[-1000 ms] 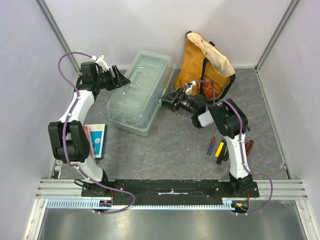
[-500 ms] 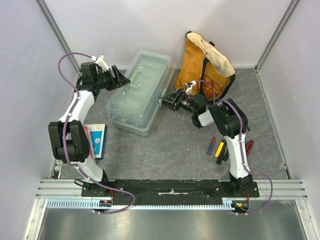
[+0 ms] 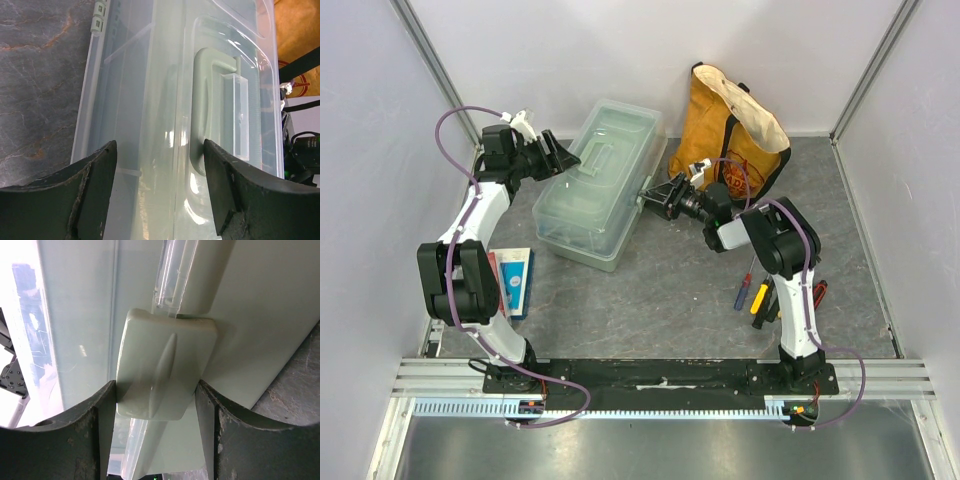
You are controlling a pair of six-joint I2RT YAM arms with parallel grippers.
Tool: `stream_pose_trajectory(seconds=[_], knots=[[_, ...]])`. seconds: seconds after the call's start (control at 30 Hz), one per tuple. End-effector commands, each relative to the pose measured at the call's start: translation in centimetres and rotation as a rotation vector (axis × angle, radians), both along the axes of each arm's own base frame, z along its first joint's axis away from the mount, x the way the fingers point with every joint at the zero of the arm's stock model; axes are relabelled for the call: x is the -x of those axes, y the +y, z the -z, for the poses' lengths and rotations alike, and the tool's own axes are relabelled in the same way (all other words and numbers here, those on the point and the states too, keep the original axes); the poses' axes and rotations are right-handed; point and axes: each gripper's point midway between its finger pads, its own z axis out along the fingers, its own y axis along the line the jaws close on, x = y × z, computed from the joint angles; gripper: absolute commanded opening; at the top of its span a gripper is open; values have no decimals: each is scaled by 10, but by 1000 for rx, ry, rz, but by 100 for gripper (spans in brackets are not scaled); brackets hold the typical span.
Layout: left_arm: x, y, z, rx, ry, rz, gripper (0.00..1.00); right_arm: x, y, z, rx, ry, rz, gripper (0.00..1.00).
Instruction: Pack the tool kit
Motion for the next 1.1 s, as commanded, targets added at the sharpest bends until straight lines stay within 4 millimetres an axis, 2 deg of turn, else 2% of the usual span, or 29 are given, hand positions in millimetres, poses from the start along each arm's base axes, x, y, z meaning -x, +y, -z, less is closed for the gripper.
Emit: stream_pose_trajectory(seconds=[0.0, 0.23, 0.4, 0.43, 0.5, 0.63, 0.7, 0.77, 0.87, 1.07], knots=[[62, -51, 80, 59, 374, 126, 73, -6, 21, -24, 57, -62, 29, 33], [60, -44, 89, 26, 395, 83, 72, -9, 17, -7, 141, -17, 42, 33], [59, -41, 94, 7, 407, 64, 72, -10, 16, -5, 166, -7, 52, 33], [59, -41, 94, 7, 407, 64, 72, -11, 15, -4, 174, -6, 54, 35], [60, -42, 95, 8, 410, 66, 72, -12, 15, -1, 178, -2, 53, 46], [61, -45, 90, 29, 410, 82, 72, -7, 15, 9, 138, 17, 36, 85], [63, -48, 87, 45, 412, 96, 72, -5, 15, 10, 109, 10, 36, 94], [65, -52, 85, 70, 417, 118, 73, -4, 18, 9, 94, -7, 14, 98], [69, -57, 83, 99, 425, 148, 73, -7, 21, 5, 66, -38, 2, 98], [82, -69, 80, 164, 454, 205, 73, -6, 27, -32, -95, -140, -25, 95]])
